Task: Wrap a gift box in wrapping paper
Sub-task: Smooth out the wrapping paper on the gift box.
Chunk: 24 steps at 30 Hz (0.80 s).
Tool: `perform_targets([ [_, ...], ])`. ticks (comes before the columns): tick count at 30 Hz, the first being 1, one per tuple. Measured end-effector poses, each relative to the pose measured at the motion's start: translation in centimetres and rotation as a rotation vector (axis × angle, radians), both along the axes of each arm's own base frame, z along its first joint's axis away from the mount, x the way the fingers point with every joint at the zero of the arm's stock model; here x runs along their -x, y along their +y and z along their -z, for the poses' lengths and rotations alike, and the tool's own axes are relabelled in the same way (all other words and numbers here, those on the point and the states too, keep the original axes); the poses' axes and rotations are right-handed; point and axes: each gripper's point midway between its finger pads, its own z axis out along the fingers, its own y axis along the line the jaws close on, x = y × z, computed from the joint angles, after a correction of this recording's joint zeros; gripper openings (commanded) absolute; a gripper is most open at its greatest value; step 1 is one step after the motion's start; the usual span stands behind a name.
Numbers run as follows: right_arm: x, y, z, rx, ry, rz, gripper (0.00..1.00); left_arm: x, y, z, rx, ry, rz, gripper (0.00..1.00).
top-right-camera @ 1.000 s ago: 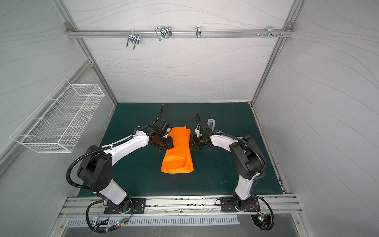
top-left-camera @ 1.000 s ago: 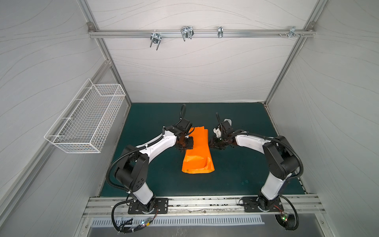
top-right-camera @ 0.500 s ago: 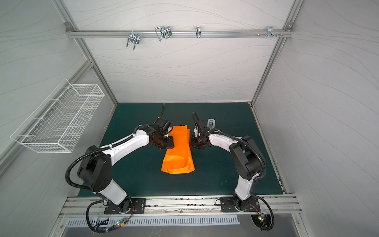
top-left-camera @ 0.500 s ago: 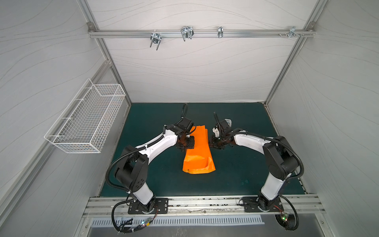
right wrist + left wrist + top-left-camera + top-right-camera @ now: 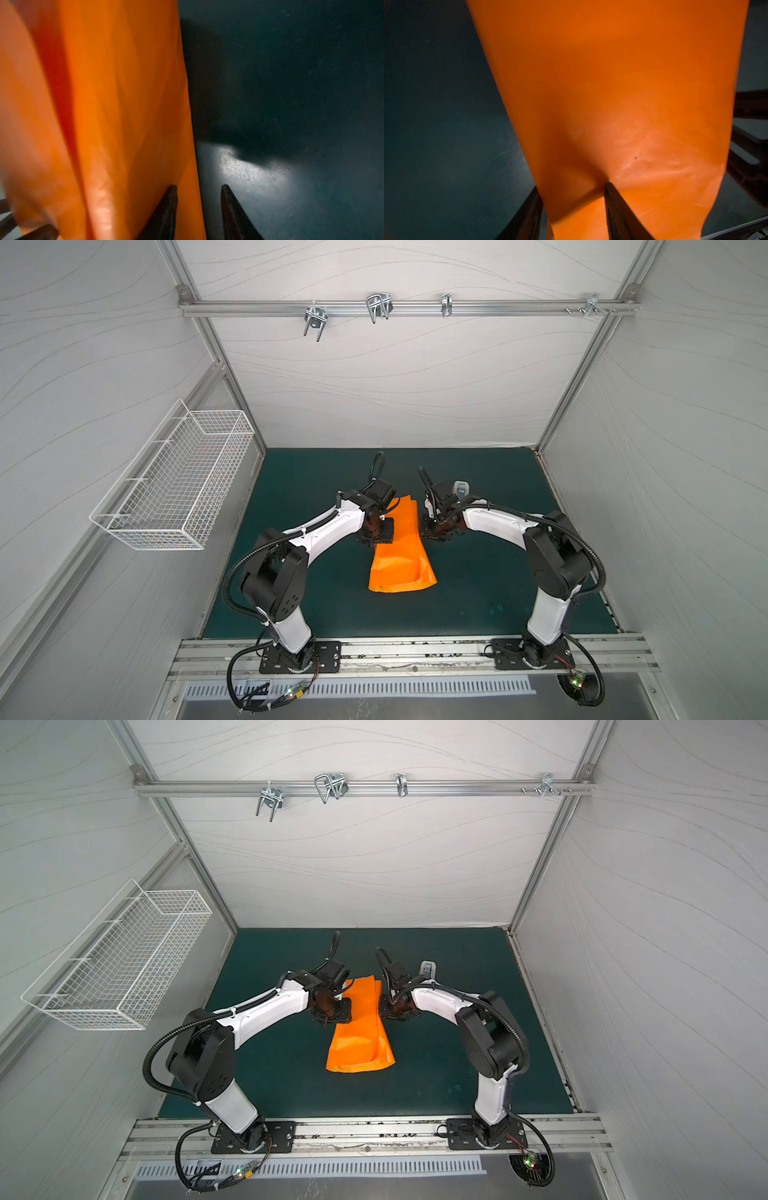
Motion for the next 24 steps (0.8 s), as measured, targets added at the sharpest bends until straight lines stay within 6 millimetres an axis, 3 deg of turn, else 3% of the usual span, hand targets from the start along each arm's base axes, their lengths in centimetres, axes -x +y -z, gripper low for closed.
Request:
perform_targets([
  [7, 0.0, -0.3, 0.1, 0.030, -0.010, -0.005, 0.51, -0.1, 0.0, -0.1, -0.025, 0.010, 0.004, 0.50],
  [18, -0.1, -1.3, 0.2, 0.029, -0.001, -0.008, 0.59, -0.1, 0.0, 0.0, -0.038, 0.005, 0.010, 0.49],
  [24, -0.5, -3.1, -1.9, -0.030, -0.018, 0.024, 0.64, -0.6, -1.0, 0.0, -0.015, -0.013, 0.024, 0.49],
])
